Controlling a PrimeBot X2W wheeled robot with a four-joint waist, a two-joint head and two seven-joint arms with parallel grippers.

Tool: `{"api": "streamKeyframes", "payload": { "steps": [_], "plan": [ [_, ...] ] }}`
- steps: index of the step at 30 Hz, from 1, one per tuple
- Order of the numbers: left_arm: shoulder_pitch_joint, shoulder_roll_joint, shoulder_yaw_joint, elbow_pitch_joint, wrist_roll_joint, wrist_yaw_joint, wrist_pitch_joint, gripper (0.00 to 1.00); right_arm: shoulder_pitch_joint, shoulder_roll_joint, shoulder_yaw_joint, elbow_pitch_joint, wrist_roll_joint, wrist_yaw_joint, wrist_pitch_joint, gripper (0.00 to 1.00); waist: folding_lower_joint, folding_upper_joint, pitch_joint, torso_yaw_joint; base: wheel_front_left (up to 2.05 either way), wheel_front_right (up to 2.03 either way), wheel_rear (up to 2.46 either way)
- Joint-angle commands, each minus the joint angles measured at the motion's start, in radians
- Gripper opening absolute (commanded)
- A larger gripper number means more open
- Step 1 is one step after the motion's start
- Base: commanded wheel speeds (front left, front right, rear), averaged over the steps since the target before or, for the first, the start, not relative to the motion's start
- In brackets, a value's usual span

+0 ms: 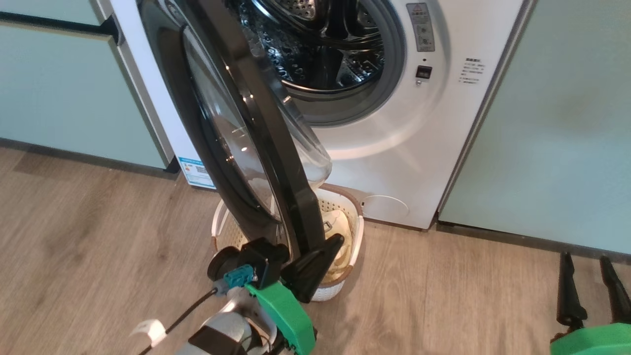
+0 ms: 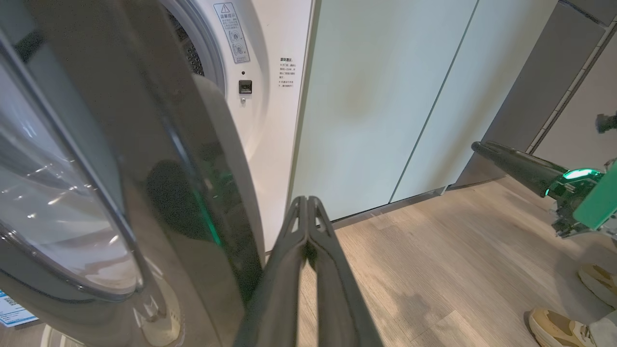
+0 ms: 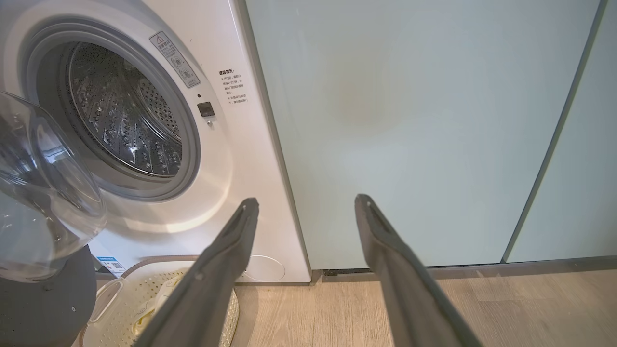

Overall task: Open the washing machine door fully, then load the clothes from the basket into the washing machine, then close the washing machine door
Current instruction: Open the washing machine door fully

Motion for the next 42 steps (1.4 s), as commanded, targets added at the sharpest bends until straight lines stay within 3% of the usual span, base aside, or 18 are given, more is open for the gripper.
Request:
{"api": "streamKeyframes", "payload": {
  "steps": [1,42],
  "plan": [
    [-0.036,0.027,0.055,-0.027,-0.008,0.017,0.001,0.00,-0.023,-0.019,0.020,-0.028,0.006,0.005,-0.010,1.00,0.0000,0.0000,0.000,0.007,0.00,0.00,0.00],
    [-0.049,0.066,0.044,-0.046,-0.026,0.027,0.000,0.00,-0.028,-0.020,0.025,-0.022,0.010,0.005,-0.010,1.00,0.0000,0.0000,-0.008,0.139,0.00,0.00,0.00]
  ]
}}
